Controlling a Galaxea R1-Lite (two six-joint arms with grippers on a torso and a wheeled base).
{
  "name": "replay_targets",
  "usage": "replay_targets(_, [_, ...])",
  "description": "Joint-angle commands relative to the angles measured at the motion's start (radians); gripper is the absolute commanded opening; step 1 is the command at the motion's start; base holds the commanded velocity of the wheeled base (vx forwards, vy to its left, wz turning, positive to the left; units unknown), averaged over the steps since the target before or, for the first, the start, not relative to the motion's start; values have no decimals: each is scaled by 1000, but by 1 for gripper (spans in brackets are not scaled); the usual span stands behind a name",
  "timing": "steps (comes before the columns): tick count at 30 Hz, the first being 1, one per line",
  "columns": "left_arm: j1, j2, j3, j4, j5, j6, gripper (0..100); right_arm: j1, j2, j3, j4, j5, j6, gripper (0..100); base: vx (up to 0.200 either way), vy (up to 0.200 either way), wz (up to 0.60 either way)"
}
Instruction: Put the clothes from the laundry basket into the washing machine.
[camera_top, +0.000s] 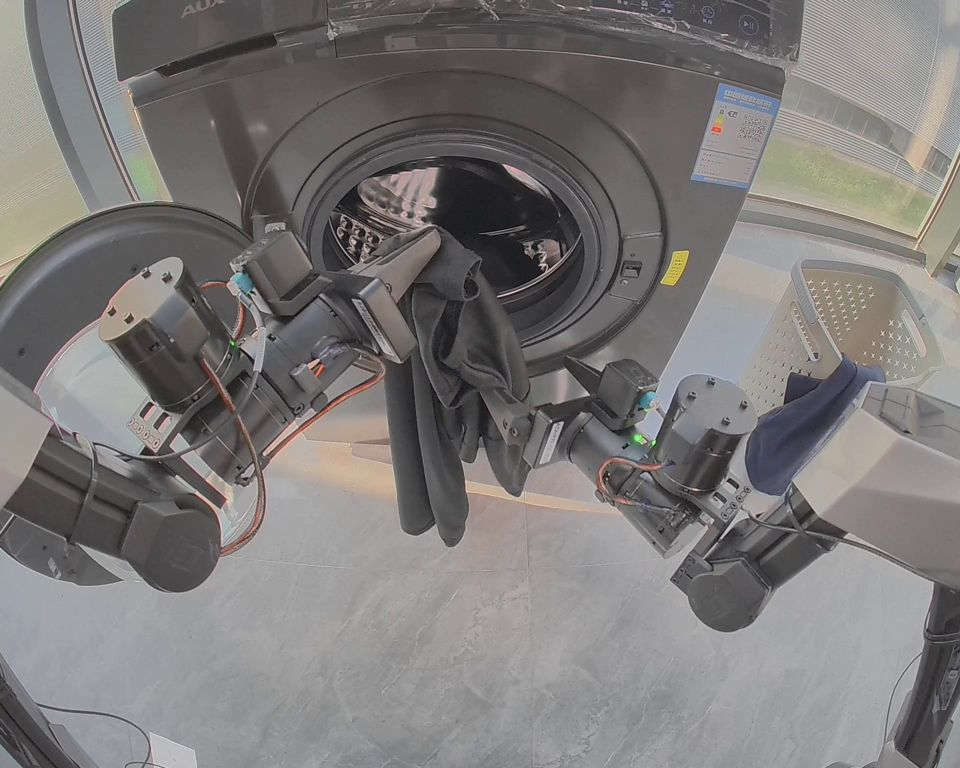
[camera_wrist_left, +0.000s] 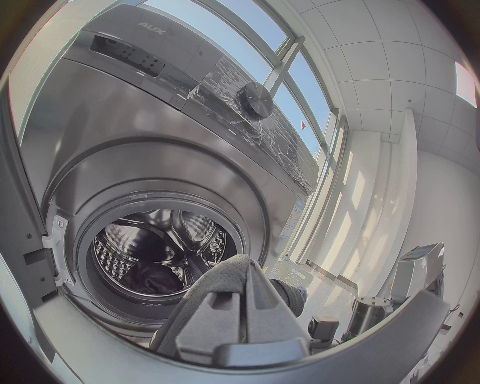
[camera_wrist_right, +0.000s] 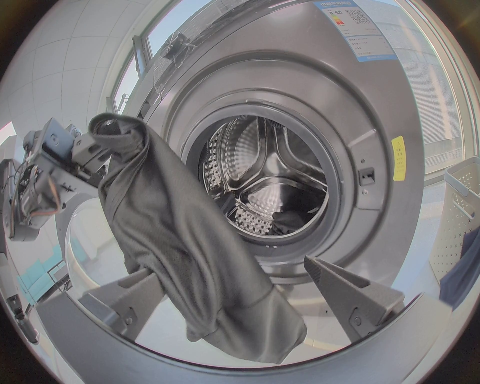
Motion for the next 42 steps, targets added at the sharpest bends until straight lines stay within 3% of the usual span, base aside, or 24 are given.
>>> replay_targets(1, [0,2,-13,2,1,0,0,1,-41,102,-11,4,0,100,0,0,0])
replay_targets(5, [-3,0,-15,5,1,-2,0,1,-40,145,-14,7,0,100,0,0,0])
replay_targets(10, [-6,0,-13,5,2,-2,0,6,-38,125,-14,9,0,100,0,0,0])
replay_targets(16, [-6,2,-15,5,2,-2,0,39,-26,18,3,9,-3,100,0,0,0])
replay_targets(21, [-4,8,-15,4,2,-2,0,56,11,-16,6,9,-12,100,0,0,0])
replay_targets(33, [-4,6,-13,2,4,-2,0,52,100,-138,21,7,-15,100,0,0,0])
replay_targets(42, [2,6,-15,2,10,-2,0,75,97,-79,9,7,-14,100,0,0,0])
